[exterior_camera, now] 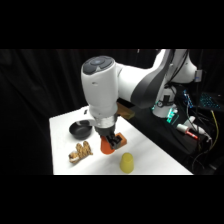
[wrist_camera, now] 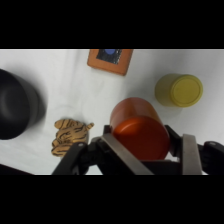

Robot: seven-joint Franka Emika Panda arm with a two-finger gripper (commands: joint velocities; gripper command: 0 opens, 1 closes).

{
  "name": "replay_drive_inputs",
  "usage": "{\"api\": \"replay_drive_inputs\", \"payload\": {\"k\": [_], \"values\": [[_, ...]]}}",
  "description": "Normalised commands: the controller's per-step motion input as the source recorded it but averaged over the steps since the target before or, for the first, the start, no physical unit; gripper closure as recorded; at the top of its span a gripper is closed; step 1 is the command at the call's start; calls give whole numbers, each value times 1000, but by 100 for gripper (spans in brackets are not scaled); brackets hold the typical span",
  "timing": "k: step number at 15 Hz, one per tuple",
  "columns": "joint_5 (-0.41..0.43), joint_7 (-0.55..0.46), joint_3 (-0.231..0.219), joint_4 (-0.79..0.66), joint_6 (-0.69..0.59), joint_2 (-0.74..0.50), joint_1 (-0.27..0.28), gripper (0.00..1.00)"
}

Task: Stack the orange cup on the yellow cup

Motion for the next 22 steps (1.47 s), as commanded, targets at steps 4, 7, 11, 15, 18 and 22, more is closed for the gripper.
{"api": "replay_drive_inputs", "payload": {"k": [4,7,11,15,18,22], "values": [[-169,135,111,-242,-41,-260,80,47],[-204,177,85,-213,-34,-208,95,47],[-199,177,63,-207,-22,-188,80,47],[-152,127,40,-186,22,-125,22,47],[-126,89,29,-116,73,-49,-16,47],[-192,32,4,-26,209,33,-25,47]]}}
